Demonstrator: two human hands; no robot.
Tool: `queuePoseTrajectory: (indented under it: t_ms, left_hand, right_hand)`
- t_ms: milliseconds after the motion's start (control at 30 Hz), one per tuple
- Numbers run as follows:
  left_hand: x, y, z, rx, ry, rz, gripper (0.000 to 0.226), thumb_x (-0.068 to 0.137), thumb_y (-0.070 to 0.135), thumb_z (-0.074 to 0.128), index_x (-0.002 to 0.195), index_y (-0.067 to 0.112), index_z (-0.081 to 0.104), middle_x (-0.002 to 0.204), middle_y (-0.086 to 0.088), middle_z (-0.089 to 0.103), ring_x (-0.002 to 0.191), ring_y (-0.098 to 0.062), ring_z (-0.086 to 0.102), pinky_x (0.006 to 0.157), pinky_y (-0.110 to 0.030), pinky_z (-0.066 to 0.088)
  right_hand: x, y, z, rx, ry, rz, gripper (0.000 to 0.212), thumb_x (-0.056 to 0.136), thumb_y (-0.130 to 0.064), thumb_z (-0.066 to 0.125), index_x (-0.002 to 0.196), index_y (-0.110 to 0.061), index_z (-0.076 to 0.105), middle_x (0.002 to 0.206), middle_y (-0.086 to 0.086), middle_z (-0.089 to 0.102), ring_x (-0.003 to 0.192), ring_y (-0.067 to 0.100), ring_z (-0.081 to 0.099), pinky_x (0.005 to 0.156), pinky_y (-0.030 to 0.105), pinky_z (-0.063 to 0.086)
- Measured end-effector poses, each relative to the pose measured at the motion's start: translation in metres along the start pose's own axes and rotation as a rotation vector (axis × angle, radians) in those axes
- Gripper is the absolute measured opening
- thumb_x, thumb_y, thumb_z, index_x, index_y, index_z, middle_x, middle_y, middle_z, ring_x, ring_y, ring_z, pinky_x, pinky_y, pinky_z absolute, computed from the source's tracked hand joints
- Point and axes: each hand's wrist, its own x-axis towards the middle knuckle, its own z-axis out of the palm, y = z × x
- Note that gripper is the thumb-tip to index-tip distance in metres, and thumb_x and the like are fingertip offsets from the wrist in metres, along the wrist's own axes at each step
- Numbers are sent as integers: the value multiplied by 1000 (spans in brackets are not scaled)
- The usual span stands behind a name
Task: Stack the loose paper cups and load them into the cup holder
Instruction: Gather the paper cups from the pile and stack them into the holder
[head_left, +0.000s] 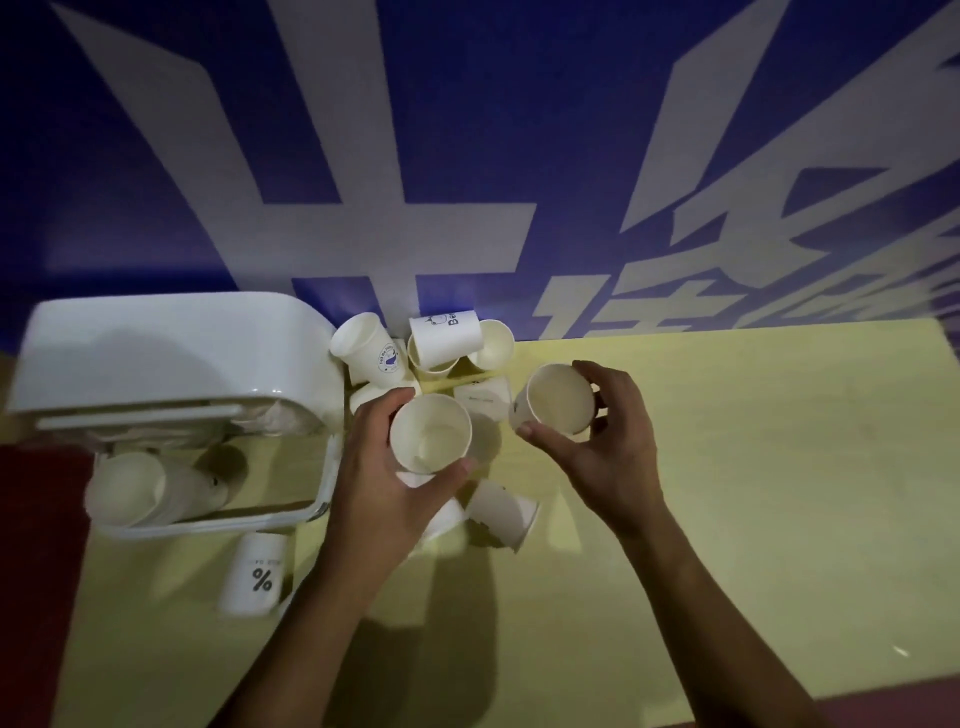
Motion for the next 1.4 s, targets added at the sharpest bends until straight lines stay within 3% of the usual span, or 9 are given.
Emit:
queuePoseTrajectory:
  t_ms: [100,167,533,633,800,933,1167,1300,1400]
  left_hand:
    - [-14,-5,-37,-66,-15,20,80,65,47,89,135,33,51,131,19,57,119,2,54,86,-5,45]
    - [-24,-11,-65,-88,-9,22,78,64,46,89,132,31,55,129,17,61,118,-2,57,83,-5,45]
    - [-80,-99,-239,-44,203,-3,70,69,41,88,131,26,58,127,16,64,121,-11,60,94,-19,48]
    - [-93,-125,-271,-61,267,-53,69,69,37,88,131,30,57,128,12,64,119,-15,61,96,-35,52]
    - [-106,-155,-296,-167,330,-123,71,68,40,89,131,35,57,130,5,63,120,-25,62,96,-56,53]
    - [-113,-164,-303,-197,319,-149,70,68,38,88,130,36,57,133,5,63,122,-24,62,98,-57,52]
    - [-116,-163,-306,-168,312,-160,67,71,35,88,130,36,56,131,9,63,122,-17,61,99,-50,53]
    - [-111,-161,-304,-174,299,-166,67,74,25,92,130,35,56,130,12,63,121,-15,61,100,-49,52]
    - [-104,-159,-303,-191,291,-160,71,71,38,90,132,38,54,132,10,61,122,-19,61,98,-53,53]
  right_hand:
    - [-22,-40,22,66,-19,-27,76,67,-54,90,131,-26,59,122,-16,57,108,9,58,75,22,47]
    - [-36,-66,39,98,-33,-68,73,71,-49,89,132,-24,60,123,-14,59,108,9,59,76,16,45]
    - [-107,-191,193,208,-203,-155,65,74,-40,90,131,-29,60,124,-17,63,108,10,62,77,15,47]
    - [-118,-210,227,218,-212,-189,63,74,-39,90,128,-26,61,122,-23,61,108,8,62,79,17,48]
    - [-120,-222,268,144,-218,-253,67,75,-46,88,130,-18,61,126,-9,62,114,12,60,83,23,51]
    - [-115,-207,298,49,-274,-254,74,76,-51,86,136,-18,58,131,-6,60,117,13,58,87,37,55]
    - [-109,-191,329,-145,-339,-246,79,78,-69,68,141,-23,57,137,-4,62,123,18,54,95,30,43]
    - [-107,-192,336,-95,-362,-210,74,77,-58,77,141,-26,56,139,-5,62,126,19,53,99,37,46]
    - [-107,-191,335,-84,-382,-182,77,74,-59,80,140,-28,57,140,-6,61,127,18,54,103,37,45]
